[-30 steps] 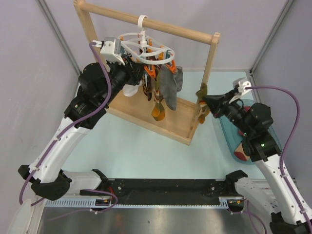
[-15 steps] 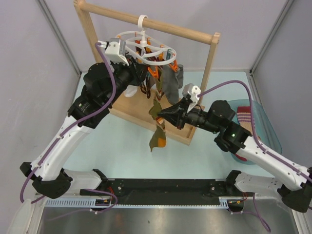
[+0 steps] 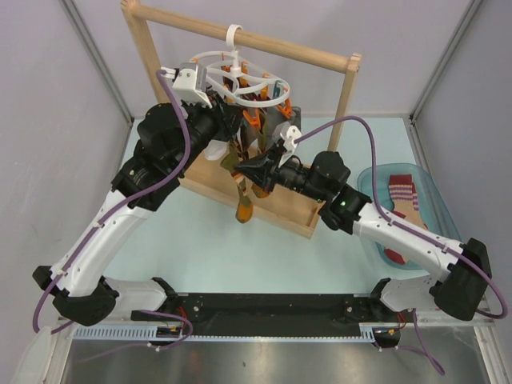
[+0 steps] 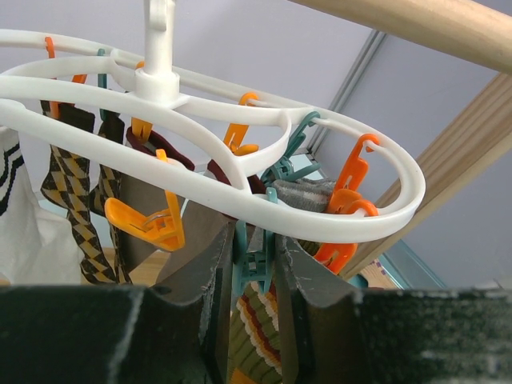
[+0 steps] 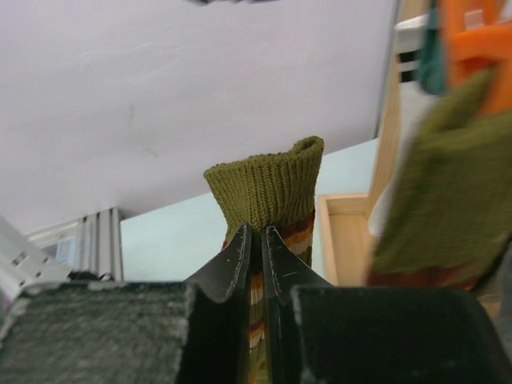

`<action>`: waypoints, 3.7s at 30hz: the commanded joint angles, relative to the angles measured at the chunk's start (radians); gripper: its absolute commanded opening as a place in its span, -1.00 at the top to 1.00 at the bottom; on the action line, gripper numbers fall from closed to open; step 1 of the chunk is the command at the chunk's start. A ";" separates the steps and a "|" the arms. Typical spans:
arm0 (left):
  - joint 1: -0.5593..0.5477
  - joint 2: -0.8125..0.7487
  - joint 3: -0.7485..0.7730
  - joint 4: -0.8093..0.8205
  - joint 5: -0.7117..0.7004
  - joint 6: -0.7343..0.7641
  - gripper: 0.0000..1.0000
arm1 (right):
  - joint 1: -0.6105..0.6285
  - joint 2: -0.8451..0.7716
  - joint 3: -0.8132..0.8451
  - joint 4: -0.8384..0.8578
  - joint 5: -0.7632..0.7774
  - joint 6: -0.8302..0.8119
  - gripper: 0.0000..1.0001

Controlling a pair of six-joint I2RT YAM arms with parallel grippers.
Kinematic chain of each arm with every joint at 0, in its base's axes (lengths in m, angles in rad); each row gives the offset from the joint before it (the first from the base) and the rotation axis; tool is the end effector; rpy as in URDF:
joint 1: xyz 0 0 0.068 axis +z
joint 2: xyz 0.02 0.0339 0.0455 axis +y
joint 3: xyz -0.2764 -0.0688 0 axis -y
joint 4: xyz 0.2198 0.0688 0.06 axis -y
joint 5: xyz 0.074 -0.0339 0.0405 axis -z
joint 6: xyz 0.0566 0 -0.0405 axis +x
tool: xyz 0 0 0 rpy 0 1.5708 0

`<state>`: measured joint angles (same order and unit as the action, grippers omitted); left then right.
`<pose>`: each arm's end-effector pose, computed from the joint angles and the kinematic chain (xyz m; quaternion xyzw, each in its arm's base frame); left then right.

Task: Clip the socks to the hanger
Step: Clamp the sock onto the hanger, then reset both arms

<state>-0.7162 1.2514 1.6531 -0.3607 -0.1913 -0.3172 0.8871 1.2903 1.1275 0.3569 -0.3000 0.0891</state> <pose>0.1892 -0.1504 0.5224 0.0691 0.6893 -0.2973 0.6571 0.1739 0.2399 0.4274 -0.3504 0.5340 0.4419 0.6299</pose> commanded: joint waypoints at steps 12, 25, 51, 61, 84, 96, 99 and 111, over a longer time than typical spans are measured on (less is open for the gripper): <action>-0.011 -0.040 -0.009 0.020 0.010 0.001 0.99 | -0.116 0.053 0.071 0.197 0.074 0.058 1.00; -0.011 -0.040 -0.018 0.019 0.016 -0.002 0.99 | -0.132 0.040 0.071 0.221 0.075 0.069 1.00; -0.011 -0.030 -0.018 0.026 0.075 -0.028 0.99 | -0.148 0.052 0.092 0.269 0.045 0.107 1.00; -0.011 -0.030 -0.019 0.029 0.075 -0.029 0.78 | -0.148 0.056 0.103 0.277 0.039 0.118 1.00; -0.009 -0.204 -0.061 -0.052 -0.054 0.067 -0.93 | -0.142 -0.146 0.103 -0.011 0.114 0.058 -0.57; -0.011 -0.616 -0.381 -0.080 -0.352 0.202 -1.00 | -0.146 -0.512 0.101 -0.704 0.723 -0.057 -0.96; -0.011 -0.736 -0.468 -0.078 -0.395 0.213 -1.00 | -0.151 -0.594 0.100 -0.824 0.921 -0.049 -0.99; -0.011 -0.928 -0.618 -0.185 -0.514 0.132 -0.99 | -0.154 -0.806 -0.029 -0.941 1.228 0.014 -1.00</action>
<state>-0.7227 0.3500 1.0519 -0.5079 -0.6449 -0.1581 0.7353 0.5117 1.1362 -0.5270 0.8158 0.0776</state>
